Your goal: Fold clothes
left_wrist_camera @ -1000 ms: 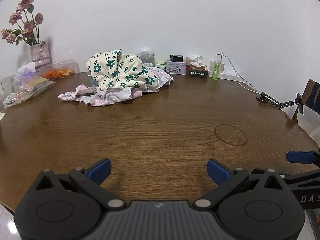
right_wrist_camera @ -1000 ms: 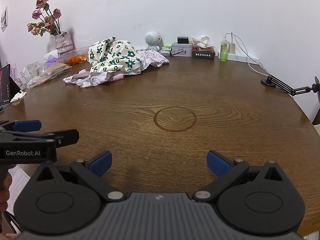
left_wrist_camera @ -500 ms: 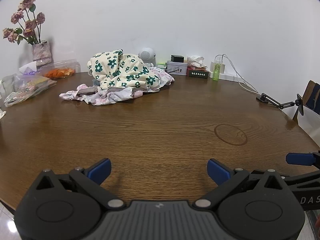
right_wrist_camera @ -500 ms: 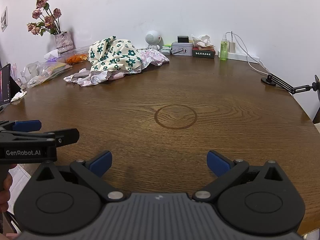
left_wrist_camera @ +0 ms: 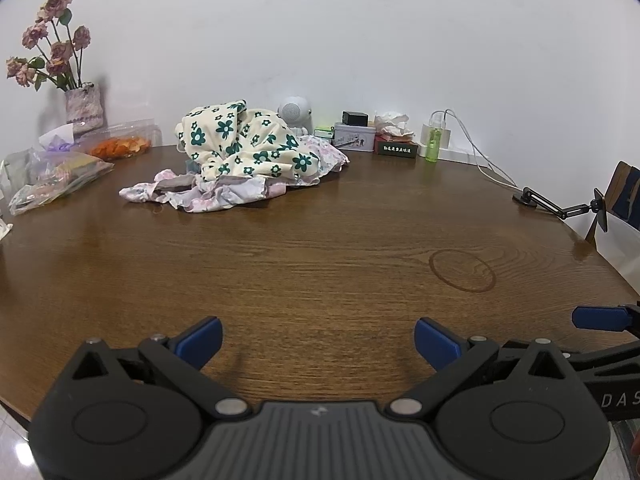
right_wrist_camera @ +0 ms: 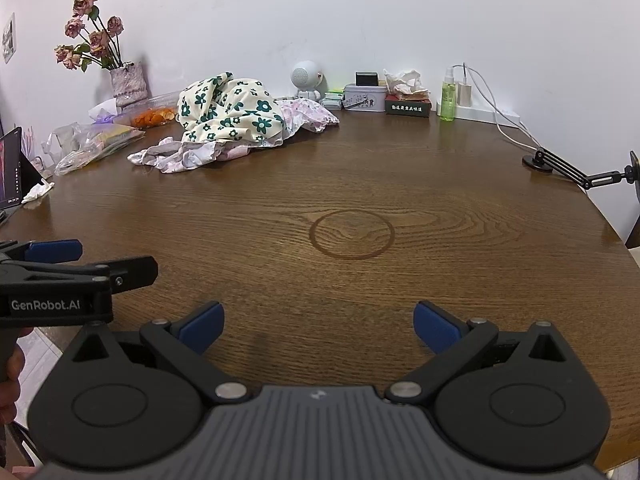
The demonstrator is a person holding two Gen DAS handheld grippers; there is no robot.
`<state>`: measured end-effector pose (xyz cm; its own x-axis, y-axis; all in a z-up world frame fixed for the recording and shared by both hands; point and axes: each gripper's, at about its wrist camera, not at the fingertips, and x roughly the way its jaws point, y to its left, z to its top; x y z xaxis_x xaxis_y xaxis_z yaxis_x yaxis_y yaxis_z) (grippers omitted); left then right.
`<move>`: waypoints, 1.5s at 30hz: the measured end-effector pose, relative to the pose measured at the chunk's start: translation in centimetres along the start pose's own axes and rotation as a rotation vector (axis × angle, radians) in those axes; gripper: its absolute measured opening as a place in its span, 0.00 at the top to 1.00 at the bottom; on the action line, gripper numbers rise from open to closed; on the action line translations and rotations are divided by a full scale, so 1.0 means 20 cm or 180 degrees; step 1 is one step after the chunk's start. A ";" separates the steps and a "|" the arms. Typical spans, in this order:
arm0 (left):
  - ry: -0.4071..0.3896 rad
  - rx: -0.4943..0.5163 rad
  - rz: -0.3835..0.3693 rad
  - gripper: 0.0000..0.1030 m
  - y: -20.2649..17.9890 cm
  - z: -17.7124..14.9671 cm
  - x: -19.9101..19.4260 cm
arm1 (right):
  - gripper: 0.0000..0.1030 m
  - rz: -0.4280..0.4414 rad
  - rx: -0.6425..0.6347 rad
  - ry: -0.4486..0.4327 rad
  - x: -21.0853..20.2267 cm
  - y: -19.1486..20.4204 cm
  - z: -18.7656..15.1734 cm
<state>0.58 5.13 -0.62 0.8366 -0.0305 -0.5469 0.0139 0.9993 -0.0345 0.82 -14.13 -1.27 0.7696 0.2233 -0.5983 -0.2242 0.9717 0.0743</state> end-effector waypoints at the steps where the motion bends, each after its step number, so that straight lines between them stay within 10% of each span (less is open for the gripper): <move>1: -0.0004 0.0002 -0.0001 0.01 0.00 0.00 0.00 | 0.00 0.0001 -0.0002 0.0000 0.00 0.00 0.00; 24: -0.0123 -0.0062 0.0073 0.01 0.08 0.15 0.09 | 0.00 0.0272 -0.0102 -0.0104 0.10 0.06 0.17; 45: -0.0345 -0.0176 0.0493 0.01 0.51 0.86 0.64 | 0.00 0.0427 -0.0658 -0.0360 0.73 0.29 0.90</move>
<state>20.74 15.34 6.37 0.8806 0.1291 -0.4559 -0.1473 0.9891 -0.0044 21.45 -3.83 4.80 0.7840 0.3674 -0.5003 -0.4370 0.8991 -0.0245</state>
